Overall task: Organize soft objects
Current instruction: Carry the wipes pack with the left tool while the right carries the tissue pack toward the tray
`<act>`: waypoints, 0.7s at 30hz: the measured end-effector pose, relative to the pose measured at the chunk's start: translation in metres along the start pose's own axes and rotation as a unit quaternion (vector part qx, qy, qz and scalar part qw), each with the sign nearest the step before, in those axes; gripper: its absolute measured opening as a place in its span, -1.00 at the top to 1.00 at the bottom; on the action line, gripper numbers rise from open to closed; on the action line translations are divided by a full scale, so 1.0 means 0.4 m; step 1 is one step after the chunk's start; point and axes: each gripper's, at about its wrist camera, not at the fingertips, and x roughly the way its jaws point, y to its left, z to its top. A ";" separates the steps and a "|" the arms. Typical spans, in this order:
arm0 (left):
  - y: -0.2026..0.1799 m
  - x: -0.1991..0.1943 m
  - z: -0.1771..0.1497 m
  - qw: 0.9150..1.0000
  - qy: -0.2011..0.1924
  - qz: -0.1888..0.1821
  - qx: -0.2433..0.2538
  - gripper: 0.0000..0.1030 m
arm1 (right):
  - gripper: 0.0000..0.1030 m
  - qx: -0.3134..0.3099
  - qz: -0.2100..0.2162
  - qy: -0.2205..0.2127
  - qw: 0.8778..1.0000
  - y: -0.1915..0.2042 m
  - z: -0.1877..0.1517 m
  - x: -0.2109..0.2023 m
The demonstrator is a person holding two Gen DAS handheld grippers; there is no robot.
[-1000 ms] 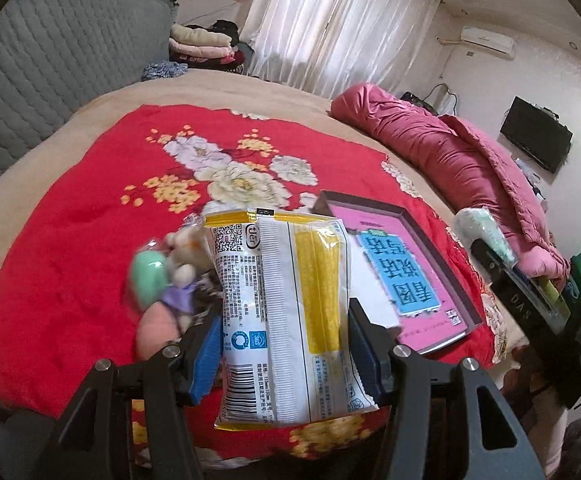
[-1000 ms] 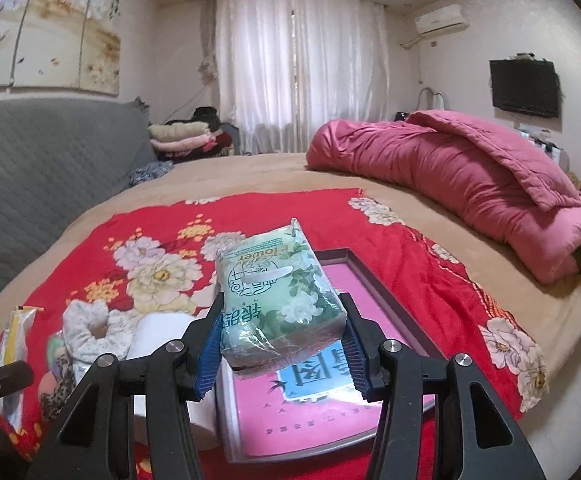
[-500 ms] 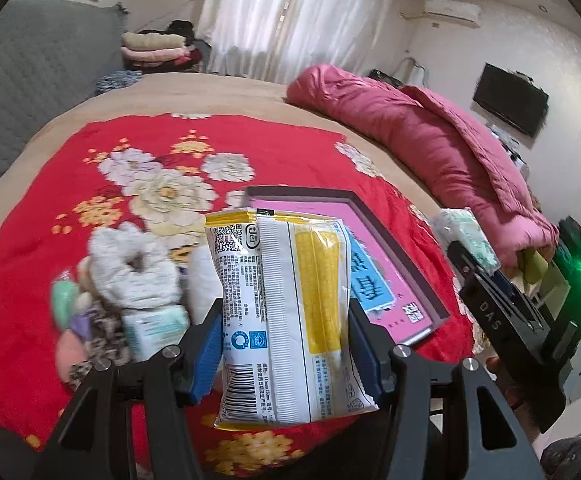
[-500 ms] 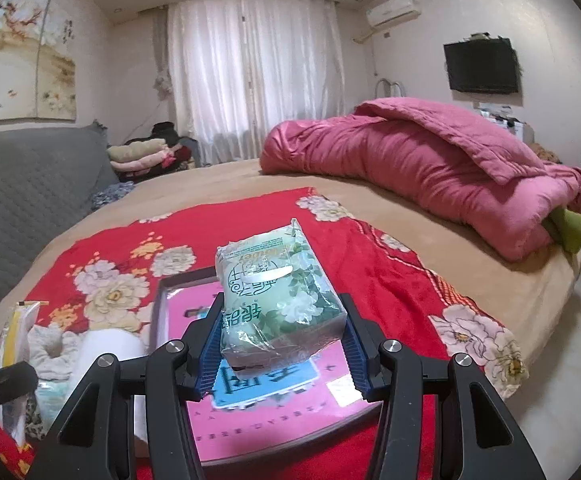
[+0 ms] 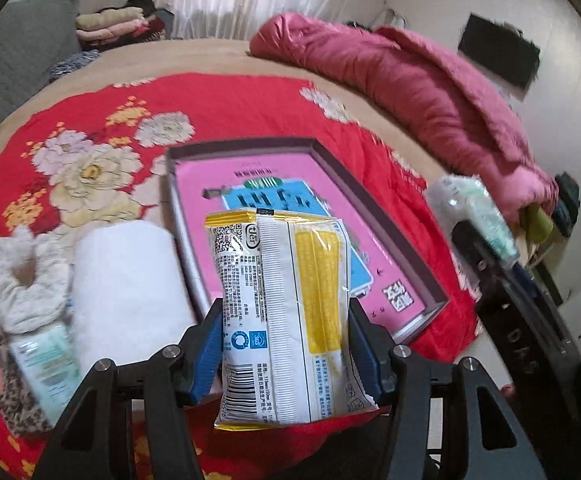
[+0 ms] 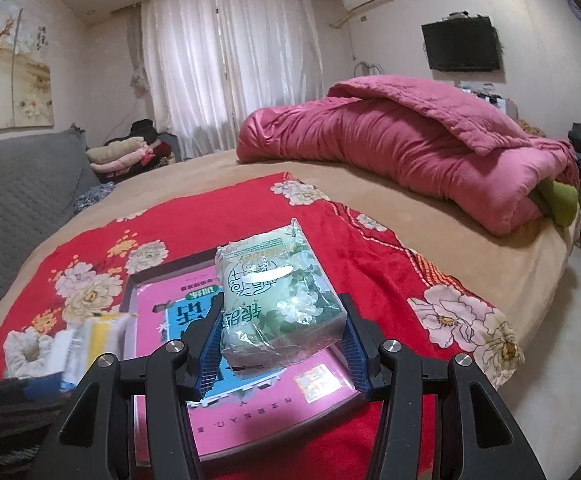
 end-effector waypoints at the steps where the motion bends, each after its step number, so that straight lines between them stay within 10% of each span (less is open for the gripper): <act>1: -0.006 0.015 0.000 1.000 0.007 -0.001 0.004 -0.11 | -0.05 0.004 -0.002 0.003 1.000 -0.007 -0.001 0.006; 21: -0.058 0.149 -0.008 0.994 0.056 0.007 0.089 -0.12 | -0.05 0.009 0.028 0.077 0.997 -0.042 -0.036 0.113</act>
